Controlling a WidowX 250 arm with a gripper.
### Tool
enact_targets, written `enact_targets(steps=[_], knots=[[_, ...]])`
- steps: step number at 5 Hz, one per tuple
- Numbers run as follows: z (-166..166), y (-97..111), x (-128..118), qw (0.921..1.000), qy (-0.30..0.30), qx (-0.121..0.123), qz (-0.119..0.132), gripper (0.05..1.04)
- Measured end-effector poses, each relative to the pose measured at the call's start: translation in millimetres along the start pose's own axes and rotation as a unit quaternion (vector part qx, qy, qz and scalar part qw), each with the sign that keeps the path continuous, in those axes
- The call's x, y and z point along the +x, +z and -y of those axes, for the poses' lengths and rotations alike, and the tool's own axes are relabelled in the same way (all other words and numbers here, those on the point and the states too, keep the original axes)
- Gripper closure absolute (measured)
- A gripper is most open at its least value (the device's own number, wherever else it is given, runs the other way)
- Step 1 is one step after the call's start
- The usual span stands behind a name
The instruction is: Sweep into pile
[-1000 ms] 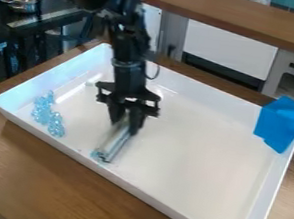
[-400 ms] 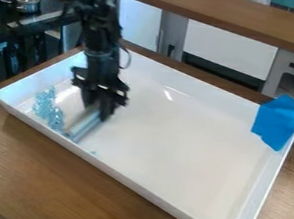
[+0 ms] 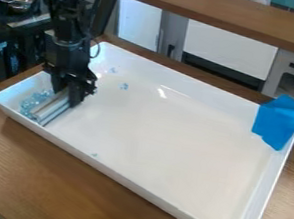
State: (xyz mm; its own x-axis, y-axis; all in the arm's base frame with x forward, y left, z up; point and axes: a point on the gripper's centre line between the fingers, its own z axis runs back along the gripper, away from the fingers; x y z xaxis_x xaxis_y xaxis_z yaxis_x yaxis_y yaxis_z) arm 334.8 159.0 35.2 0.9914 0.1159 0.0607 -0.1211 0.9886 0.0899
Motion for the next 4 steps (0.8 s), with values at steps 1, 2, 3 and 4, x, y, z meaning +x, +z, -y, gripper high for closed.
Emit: enact_targets(steps=[1, 2, 3, 4], knots=[[-3, 1, -8, 0.9994, 0.007, -0.029, -0.017, 0.703], [20, 14, -6, 0.9938, 0.042, -0.097, -0.035, 0.703], [55, 48, 5, 0.9853, 0.062, -0.156, -0.030, 0.703], [87, 70, 7, 0.9789, 0.068, -0.190, -0.033, 0.703]])
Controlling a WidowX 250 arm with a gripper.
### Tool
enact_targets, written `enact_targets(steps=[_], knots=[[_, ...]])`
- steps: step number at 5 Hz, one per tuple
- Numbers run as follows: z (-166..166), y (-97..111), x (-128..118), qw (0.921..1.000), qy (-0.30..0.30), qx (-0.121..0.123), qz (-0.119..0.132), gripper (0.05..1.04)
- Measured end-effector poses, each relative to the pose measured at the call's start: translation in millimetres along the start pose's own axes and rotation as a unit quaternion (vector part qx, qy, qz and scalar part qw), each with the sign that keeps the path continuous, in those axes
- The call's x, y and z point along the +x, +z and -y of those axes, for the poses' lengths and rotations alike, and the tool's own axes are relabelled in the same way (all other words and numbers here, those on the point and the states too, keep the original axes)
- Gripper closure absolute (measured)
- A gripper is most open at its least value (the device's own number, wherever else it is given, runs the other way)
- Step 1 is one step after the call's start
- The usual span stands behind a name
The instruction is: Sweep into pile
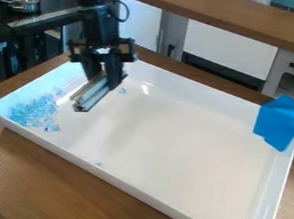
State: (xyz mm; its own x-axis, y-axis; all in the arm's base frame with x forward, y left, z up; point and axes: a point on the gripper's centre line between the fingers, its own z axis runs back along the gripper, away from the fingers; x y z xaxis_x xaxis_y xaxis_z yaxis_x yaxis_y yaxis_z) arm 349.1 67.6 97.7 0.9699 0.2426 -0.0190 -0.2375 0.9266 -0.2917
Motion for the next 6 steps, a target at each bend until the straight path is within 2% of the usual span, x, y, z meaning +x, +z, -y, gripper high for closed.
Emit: enact_targets(steps=[1, 3, 4, 5, 6], knots=[[25, -16, -7, 1.0000, 0.003, -0.002, 0.000, 0.703], [40, -59, -27, 0.9990, -0.029, 0.021, 0.026, 0.703], [40, -70, -26, 0.9974, -0.039, 0.035, 0.050, 0.703], [38, -71, -24, 0.9965, -0.044, 0.039, 0.059, 0.703], [22, -68, -20, 0.9966, -0.036, 0.043, 0.060, 0.703]])
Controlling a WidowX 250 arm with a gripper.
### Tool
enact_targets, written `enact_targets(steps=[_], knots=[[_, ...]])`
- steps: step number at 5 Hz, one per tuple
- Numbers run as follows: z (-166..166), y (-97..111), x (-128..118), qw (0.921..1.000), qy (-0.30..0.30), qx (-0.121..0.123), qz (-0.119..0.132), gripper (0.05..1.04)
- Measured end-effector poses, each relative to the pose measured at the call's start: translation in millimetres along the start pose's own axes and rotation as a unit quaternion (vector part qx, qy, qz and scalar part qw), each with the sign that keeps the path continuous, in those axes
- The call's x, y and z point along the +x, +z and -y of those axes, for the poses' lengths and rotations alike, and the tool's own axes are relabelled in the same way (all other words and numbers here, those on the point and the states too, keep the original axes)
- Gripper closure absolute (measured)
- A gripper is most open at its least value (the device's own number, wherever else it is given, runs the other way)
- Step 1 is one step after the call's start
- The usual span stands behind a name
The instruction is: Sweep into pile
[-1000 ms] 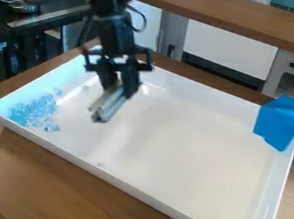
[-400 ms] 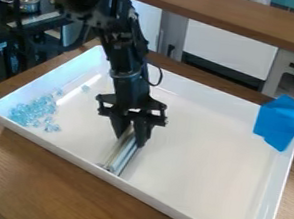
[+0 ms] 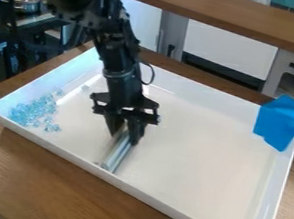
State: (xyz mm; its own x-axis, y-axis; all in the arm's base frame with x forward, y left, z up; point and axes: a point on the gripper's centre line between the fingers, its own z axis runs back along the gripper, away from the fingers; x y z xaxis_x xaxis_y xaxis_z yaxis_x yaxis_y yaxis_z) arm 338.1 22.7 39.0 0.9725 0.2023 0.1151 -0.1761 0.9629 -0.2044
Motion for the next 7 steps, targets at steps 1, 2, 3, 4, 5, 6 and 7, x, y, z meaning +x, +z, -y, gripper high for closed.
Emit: enact_targets(steps=[1, 2, 3, 4, 5, 6, 7], knots=[[-23, 5, 7, 0.9994, -0.014, 0.029, -0.013, 0.703], [-54, 11, 9, 0.9964, -0.019, 0.079, -0.025, 0.703], [-82, 19, 17, 0.9954, -0.007, 0.095, -0.012, 0.703], [-112, 21, 15, 0.9937, -0.010, 0.112, -0.007, 0.703], [-124, 26, 16, 0.9941, -0.002, 0.108, 0.002, 0.703], [-103, 50, 34, 0.9984, 0.034, 0.046, 0.004, 0.703], [-72, 73, 64, 0.9946, 0.102, -0.018, -0.006, 0.703]])
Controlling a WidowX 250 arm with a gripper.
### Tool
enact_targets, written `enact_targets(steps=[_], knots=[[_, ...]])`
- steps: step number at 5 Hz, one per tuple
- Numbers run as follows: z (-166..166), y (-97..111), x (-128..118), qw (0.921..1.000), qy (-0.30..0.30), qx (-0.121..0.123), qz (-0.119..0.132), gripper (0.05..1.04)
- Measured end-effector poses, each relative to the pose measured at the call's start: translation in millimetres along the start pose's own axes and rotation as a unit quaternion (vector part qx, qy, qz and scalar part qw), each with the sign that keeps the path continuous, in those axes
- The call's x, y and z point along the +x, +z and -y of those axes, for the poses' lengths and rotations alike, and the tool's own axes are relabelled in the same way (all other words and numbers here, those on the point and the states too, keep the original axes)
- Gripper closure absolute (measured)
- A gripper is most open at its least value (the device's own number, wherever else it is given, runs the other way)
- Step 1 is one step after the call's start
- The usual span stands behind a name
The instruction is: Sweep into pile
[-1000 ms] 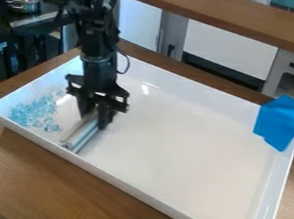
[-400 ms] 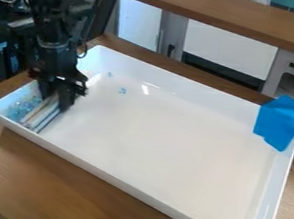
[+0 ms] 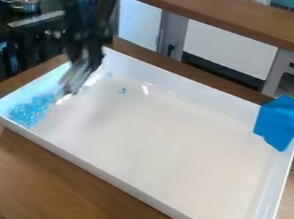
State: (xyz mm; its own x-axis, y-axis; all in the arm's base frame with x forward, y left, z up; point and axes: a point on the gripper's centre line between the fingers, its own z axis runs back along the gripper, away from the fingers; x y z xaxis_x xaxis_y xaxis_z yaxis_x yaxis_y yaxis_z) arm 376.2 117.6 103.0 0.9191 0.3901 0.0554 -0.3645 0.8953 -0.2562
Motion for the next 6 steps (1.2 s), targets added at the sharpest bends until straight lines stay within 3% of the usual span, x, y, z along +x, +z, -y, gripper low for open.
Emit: enact_targets(steps=[1, 2, 3, 4, 6], knots=[[43, 15, 12, 0.9984, 0.033, -0.043, 0.015, 0.703], [66, -23, 23, 0.9859, 0.164, -0.029, 0.012, 0.703], [90, -60, 25, 0.9652, 0.260, -0.021, 0.008, 0.703], [85, -80, 37, 0.9470, 0.320, -0.018, 0.016, 0.703], [67, -84, 46, 0.9502, 0.309, -0.019, 0.037, 0.703]])
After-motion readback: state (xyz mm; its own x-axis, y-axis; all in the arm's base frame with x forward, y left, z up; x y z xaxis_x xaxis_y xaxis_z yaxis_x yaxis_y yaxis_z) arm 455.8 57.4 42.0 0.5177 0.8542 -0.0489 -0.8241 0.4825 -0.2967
